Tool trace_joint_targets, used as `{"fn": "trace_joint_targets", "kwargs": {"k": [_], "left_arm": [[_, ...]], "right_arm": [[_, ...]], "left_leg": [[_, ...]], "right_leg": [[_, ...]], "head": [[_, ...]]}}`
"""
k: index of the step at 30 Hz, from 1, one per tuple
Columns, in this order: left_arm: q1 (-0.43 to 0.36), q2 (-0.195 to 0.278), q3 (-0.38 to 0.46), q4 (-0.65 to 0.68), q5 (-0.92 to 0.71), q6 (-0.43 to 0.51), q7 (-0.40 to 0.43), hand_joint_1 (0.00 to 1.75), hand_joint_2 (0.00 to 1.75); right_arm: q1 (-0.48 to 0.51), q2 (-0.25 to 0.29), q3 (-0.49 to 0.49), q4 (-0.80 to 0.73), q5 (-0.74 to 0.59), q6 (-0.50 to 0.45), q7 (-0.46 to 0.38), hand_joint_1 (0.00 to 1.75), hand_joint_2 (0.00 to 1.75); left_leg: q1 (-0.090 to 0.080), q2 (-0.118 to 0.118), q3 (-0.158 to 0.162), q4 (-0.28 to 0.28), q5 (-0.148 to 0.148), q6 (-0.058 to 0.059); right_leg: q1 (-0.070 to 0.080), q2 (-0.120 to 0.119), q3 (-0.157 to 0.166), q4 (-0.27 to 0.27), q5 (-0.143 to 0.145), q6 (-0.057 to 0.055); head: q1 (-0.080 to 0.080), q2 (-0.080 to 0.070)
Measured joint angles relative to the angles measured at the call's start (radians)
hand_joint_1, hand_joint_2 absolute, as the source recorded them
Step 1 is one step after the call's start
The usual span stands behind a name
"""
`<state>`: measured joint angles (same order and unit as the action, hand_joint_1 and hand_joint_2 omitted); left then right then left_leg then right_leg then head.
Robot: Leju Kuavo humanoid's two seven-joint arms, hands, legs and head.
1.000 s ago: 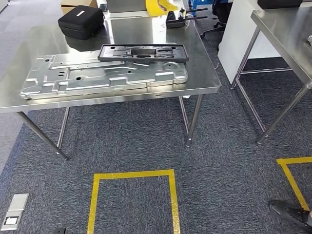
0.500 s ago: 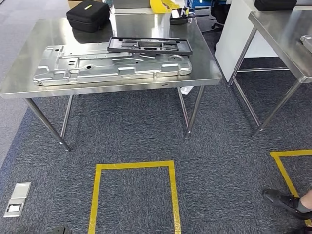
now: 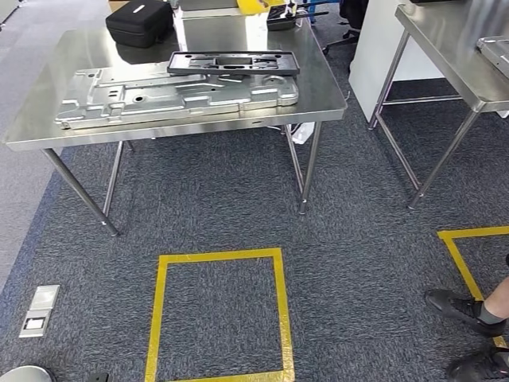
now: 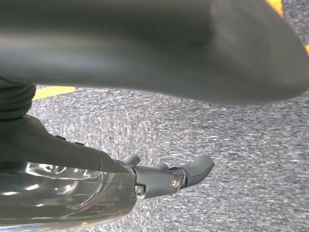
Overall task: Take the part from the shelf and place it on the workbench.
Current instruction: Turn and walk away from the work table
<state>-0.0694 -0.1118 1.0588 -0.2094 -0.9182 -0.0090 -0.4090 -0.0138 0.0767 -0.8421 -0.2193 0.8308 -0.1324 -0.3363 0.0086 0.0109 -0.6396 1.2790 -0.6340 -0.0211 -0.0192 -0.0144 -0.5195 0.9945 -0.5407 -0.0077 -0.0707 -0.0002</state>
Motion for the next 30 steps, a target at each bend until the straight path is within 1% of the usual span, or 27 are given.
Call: {"fn": "trace_joint_targets", "kwargs": {"k": [1,2,3,4,5,6,7,8,9,10,12,13,14,15,16,17,18,19,20,22,23,24,25,27,28,29,30], "left_arm": [[0.0,0.0,0.0,0.0,0.0,0.0,-0.001,0.0,0.0],[-0.001,0.0,0.001,0.0,0.0,0.0,-0.001,0.0,0.0],[-0.002,0.0,0.001,0.0,0.0,0.0,-0.002,0.0,0.0],[-0.003,0.0,0.001,0.0,0.0,0.001,-0.002,0.0,0.0],[-0.003,0.0,0.001,0.0,0.0,0.001,-0.003,0.0,0.0],[-0.003,0.0,0.001,0.0,0.0,0.002,-0.003,0.0,0.0],[-0.004,0.0,0.001,0.0,0.0,0.002,-0.003,0.0,0.0],[-0.004,0.0,0.001,0.0,0.0,0.002,-0.003,0.0,0.0],[-0.004,0.0,0.001,0.0,0.0,0.002,-0.003,0.0,0.0],[-0.003,0.0,0.001,0.0,-0.001,0.003,-0.003,0.0,0.0],[-0.002,0.0,0.002,0.0,-0.003,0.003,-0.003,0.0,0.0],[-0.002,0.0,0.002,0.0,-0.006,0.003,-0.002,0.0,0.0],[-0.002,0.0,0.002,0.0,-0.01,0.003,-0.002,0.0,0.0],[-0.002,0.0,0.002,0.0,-0.014,0.003,-0.001,0.0,0.0],[-0.002,0.0,0.001,0.0,-0.018,0.003,0.001,0.0,0.0],[-0.004,0.0,0.001,0.0,-0.023,0.002,0.004,0.0,0.44],[-0.007,-0.001,0.001,0.0,-0.025,0.002,0.01,0.0,0.87],[-0.01,-0.001,0.0,0.0,-0.026,0.001,0.018,0.0,1.31],[-0.013,-0.001,0.0,0.0,-0.027,0.0,0.025,0.0,1.75],[-0.016,-0.001,0.0,0.0,-0.031,0.0,0.037,0.0,1.75],[-0.017,0.0,0.0,0.0,-0.033,0.001,0.04,0.0,1.75],[-0.017,0.0,0.0,0.0,-0.036,0.002,0.041,0.0,1.75],[-0.018,0.0,-0.001,0.0,-0.037,0.003,0.042,0.0,1.75],[-0.018,-0.001,-0.002,0.0,-0.038,0.003,0.041,0.0,1.75],[-0.018,-0.001,-0.002,0.0,-0.037,0.003,0.041,0.0,1.75],[-0.017,-0.001,-0.002,0.0,-0.036,0.003,0.041,0.0,1.75],[-0.016,-0.001,-0.002,0.0,-0.035,0.003,0.041,0.0,1.75]], "right_arm": [[0.0,0.0,-0.001,0.0,0.0,0.0,0.0,0.0,0.0],[-0.001,0.0,-0.001,0.0,0.001,0.0,-0.001,0.0,0.0],[-0.002,0.0,-0.001,0.0,0.001,0.0,-0.001,0.0,0.0],[-0.003,0.001,-0.001,0.0,0.001,0.0,-0.001,0.0,0.0],[-0.003,0.001,-0.001,0.0,0.002,0.0,-0.002,0.0,0.0],[-0.004,0.001,-0.001,0.0,0.002,0.0,-0.002,0.0,0.0],[-0.004,0.001,-0.001,0.0,0.003,0.0,-0.002,0.0,0.0],[-0.004,0.001,-0.001,0.0,0.004,0.0,-0.002,0.0,0.0],[-0.003,0.0,-0.001,0.0,0.004,0.0,-0.002,0.0,0.0],[-0.003,0.0,-0.001,0.0,0.004,0.003,-0.002,0.0,0.0],[-0.003,-0.001,-0.002,0.001,0.004,0.019,0.002,0.0,0.0],[-0.003,-0.002,-0.002,0.003,0.002,0.031,0.009,0.0,0.0],[-0.003,-0.002,-0.003,0.004,0.001,0.047,0.021,0.0,0.0],[-0.003,-0.003,-0.005,0.005,-0.001,0.063,0.037,0.0,0.0],[-0.003,-0.003,-0.008,0.006,-0.003,0.08,0.057,0.0,0.0],[-0.003,-0.003,-0.013,0.007,-0.005,0.098,0.08,0.0,0.0],[-0.005,-0.003,-0.018,0.007,-0.008,0.116,0.103,0.0,0.0],[-0.006,-0.003,-0.022,0.008,-0.011,0.133,0.129,0.0,0.44],[-0.007,-0.003,-0.027,0.008,-0.013,0.149,0.151,0.0,0.87],[-0.006,-0.003,-0.034,0.009,-0.014,0.172,0.182,0.0,1.75],[-0.005,-0.002,-0.038,0.01,-0.014,0.18,0.191,0.0,1.75],[-0.006,-0.001,-0.042,0.011,-0.014,0.188,0.199,0.0,1.75],[-0.007,0.0,-0.046,0.012,-0.014,0.193,0.205,0.0,1.75],[-0.008,0.001,-0.051,0.013,-0.012,0.2,0.215,0.0,1.75],[-0.008,0.001,-0.052,0.013,-0.01,0.202,0.219,0.0,1.75],[-0.008,0.001,-0.053,0.014,-0.007,0.204,0.223,0.0,1.75],[-0.007,0.001,-0.053,0.014,-0.005,0.206,0.225,0.0,1.75]], "left_leg": [[0.0,0.0,0.04,-0.048,0.027,0.003],[0.0,-0.001,0.091,-0.119,0.049,0.007],[-0.002,-0.002,0.141,-0.193,0.062,0.013],[-0.004,-0.003,0.176,-0.249,0.065,0.019],[-0.007,-0.004,0.195,-0.284,0.062,0.023],[-0.009,-0.004,0.199,-0.298,0.06,0.027],[-0.007,-0.003,0.195,-0.301,0.062,0.034],[-0.006,-0.001,0.19,-0.305,0.066,0.04],[-0.004,0.001,0.183,-0.308,0.071,0.048],[-0.003,0.003,0.175,-0.309,0.078,0.057],[-0.006,0.006,0.159,-0.307,0.088,0.066],[-0.008,0.007,0.151,-0.305,0.092,0.067],[-0.009,0.007,0.145,-0.302,0.095,0.068],[-0.01,0.008,0.14,-0.299,0.097,0.067],[-0.01,0.008,0.135,-0.294,0.099,0.067],[-0.01,0.008,0.131,-0.289,0.099,0.065],[-0.013,0.008,0.126,-0.281,0.098,0.063],[-0.014,0.008,0.119,-0.273,0.097,0.059],[-0.016,0.008,0.112,-0.268,0.098,0.054],[-0.016,0.007,0.104,-0.264,0.101,0.044],[-0.016,0.006,0.101,-0.26,0.097,0.039],[-0.014,0.004,0.096,-0.247,0.083,0.033],[-0.012,0.002,0.083,-0.214,0.058,0.027],[-0.005,-0.001,0.037,-0.096,-0.011,0.015],[-0.003,-0.001,0.013,-0.034,-0.036,0.01],[-0.001,-0.001,-0.001,0.005,-0.046,0.008],[0.001,-0.001,0.002,0.007,-0.035,0.006]], "right_leg": [[0.0,0.0,-0.01,0.003,0.006,0.002],[0.0,0.0,-0.017,0.004,0.011,0.005],[0.001,0.0,-0.022,0.006,0.016,0.009],[0.003,0.0,-0.026,0.007,0.022,0.014],[0.003,0.0,-0.029,0.008,0.027,0.021],[0.004,-0.001,-0.033,0.009,0.033,0.028],[0.004,-0.001,-0.037,0.011,0.036,0.035],[0.003,0.001,-0.043,0.017,0.031,0.04],[0.004,0.002,-0.053,0.036,0.012,0.044],[0.004,0.005,-0.069,0.075,-0.021,0.047],[0.004,0.008,-0.113,0.197,-0.099,0.049],[0.004,0.008,-0.128,0.252,-0.124,0.05],[0.004,0.008,-0.13,0.278,-0.131,0.051],[0.004,0.008,-0.112,0.265,-0.118,0.051],[0.004,0.008,-0.078,0.216,-0.09,0.049],[0.004,0.008,-0.037,0.148,-0.059,0.047],[0.005,0.008,-0.002,0.083,-0.037,0.043],[0.006,0.008,0.019,0.038,-0.026,0.038],[0.007,0.008,0.026,0.016,-0.025,0.033],[0.007,0.008,0.02,0.011,-0.026,0.023],[0.005,0.008,0.018,0.01,-0.023,0.018],[0.003,0.008,0.016,0.009,-0.02,0.012],[0.0,0.007,0.013,0.007,-0.016,0.007],[0.0,0.005,0.008,0.008,-0.013,0.002],[0.0,0.004,0.006,0.008,-0.013,0.001],[0.0,0.003,0.006,0.008,-0.012,0.001],[0.0,0.003,0.006,0.009,-0.012,0.001]], "head": [[0.0,0.0],[0.0,0.0],[0.0,0.0],[0.0,0.0],[0.0,0.0],[0.0,0.0],[0.0,0.0],[0.0,0.0],[0.001,0.0],[0.001,0.0],[0.002,0.0],[0.002,0.0],[0.002,0.0],[0.002,0.0],[0.002,0.0],[0.002,0.0],[0.002,0.0],[0.002,0.0],[0.002,0.0],[0.002,0.0],[0.002,0.0],[0.001,0.0],[0.001,0.0],[0.0,0.0],[0.0,0.0],[0.0,0.0],[0.0,0.0]]}}
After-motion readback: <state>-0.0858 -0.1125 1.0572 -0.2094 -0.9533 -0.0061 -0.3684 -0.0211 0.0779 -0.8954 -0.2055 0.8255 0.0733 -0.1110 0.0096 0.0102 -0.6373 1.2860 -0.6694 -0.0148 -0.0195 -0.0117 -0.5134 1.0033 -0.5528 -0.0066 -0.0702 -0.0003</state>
